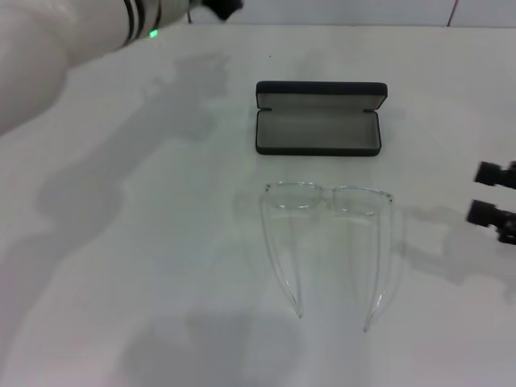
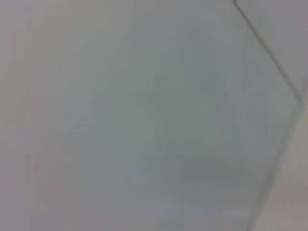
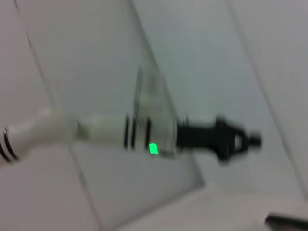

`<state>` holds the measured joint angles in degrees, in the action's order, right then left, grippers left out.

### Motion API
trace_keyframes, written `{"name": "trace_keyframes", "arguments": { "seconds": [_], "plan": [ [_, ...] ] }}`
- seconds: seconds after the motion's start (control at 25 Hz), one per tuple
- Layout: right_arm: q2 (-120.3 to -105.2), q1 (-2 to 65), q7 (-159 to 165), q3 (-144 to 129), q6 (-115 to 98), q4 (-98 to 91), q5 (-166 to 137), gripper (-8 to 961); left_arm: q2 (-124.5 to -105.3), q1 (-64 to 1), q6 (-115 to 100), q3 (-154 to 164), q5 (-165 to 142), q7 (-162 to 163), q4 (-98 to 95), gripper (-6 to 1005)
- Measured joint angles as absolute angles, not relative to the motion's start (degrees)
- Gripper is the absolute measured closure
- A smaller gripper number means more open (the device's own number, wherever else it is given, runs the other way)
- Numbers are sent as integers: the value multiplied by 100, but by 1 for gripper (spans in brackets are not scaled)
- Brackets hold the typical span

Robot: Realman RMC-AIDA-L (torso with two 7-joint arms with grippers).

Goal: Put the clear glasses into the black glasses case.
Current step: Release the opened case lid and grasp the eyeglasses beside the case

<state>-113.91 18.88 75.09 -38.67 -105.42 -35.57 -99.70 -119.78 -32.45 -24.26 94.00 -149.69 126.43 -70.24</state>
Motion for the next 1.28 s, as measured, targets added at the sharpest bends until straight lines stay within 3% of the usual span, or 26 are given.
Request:
{"name": "trace_keyframes", "arguments": {
  "seconds": [0.2, 0.4, 0.68, 0.96, 1.28],
  "plan": [
    [-11512, 2199, 8187, -4071, -10586, -4591, -10368, 233, -11958, -2532, -2413, 9229, -12728, 11835, -7989, 890],
    [-11501, 2385, 8551, -4356, -10506, -5160, -10458, 233, -11947, -2140, -2806, 8781, -9391, 10453, -8131, 891],
    [-11503, 2916, 9386, -4484, -10350, -5888, -11324, 233, -11961, -2065, -5369, 7967, -7292, 9069, -7602, 890],
    [-11392, 3746, 10096, -4753, -10280, -6223, -12242, 233, -11953, -2062, -7323, 7186, -6631, 8756, -6623, 891],
    [-11388, 5035, 10442, -5142, -10089, -5894, -13667, 232, -11936, -2227, -7606, 6613, -6578, 8081, -5442, 890]
  ]
}}
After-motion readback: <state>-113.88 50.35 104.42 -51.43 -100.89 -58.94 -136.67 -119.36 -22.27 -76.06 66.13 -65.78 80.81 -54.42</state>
